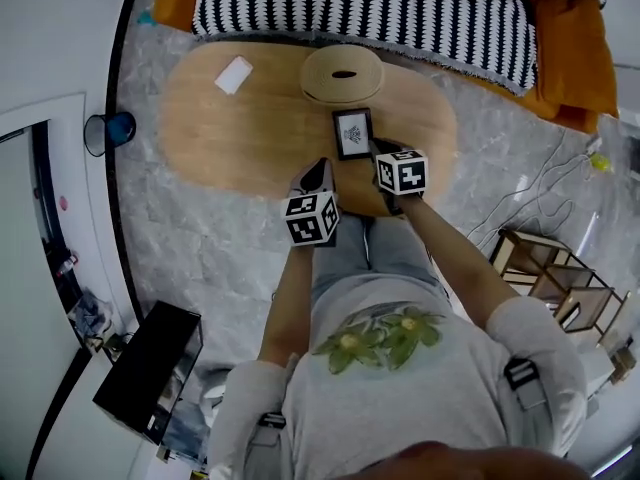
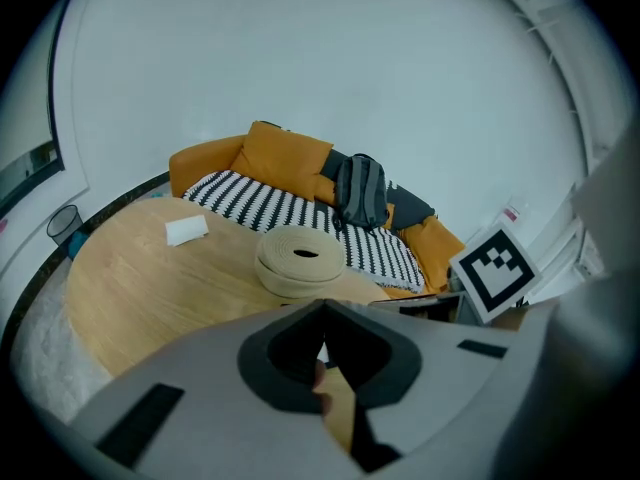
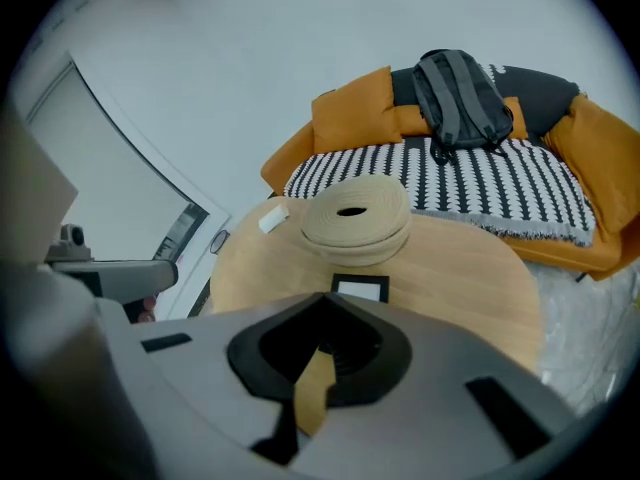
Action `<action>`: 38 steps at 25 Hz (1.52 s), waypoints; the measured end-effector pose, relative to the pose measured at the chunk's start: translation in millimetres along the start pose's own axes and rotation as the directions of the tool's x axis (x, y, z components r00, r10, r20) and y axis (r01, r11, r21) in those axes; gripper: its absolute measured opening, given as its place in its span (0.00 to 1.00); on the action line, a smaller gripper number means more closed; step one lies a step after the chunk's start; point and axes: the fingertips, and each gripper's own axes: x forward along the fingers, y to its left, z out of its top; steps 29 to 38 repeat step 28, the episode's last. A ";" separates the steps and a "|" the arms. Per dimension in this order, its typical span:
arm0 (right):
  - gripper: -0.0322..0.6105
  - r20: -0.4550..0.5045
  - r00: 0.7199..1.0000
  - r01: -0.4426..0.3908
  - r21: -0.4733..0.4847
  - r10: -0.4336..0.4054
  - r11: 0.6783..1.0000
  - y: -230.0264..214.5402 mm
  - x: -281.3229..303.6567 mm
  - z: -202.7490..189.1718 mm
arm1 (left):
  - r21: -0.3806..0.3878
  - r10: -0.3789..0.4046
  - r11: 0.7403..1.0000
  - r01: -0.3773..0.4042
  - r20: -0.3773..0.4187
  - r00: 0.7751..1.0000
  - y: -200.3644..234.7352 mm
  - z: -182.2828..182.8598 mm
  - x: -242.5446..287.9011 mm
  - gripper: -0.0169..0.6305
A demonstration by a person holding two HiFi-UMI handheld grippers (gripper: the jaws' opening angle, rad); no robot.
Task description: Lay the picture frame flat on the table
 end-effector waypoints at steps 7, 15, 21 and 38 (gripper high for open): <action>0.06 0.025 0.999 -0.042 -0.113 0.045 0.993 25.4 -34.6 8.9 | 0.008 -0.026 1.000 0.026 0.021 0.999 -20.0 5.4 -24.6 0.05; 0.06 0.056 0.997 -0.051 -0.148 0.060 0.988 37.0 -70.2 16.4 | 0.019 -0.018 1.000 0.017 0.055 0.998 -30.0 10.6 -49.3 0.05; 0.06 0.078 0.995 -0.046 -0.154 0.059 0.987 40.0 -88.3 18.9 | 0.033 -0.020 0.999 0.018 0.066 0.998 -37.3 9.5 -61.3 0.05; 0.06 0.115 0.992 -0.037 -0.147 0.054 0.989 40.5 -103.9 25.9 | 0.032 -0.019 0.999 0.017 0.070 0.997 -41.5 4.9 -68.4 0.05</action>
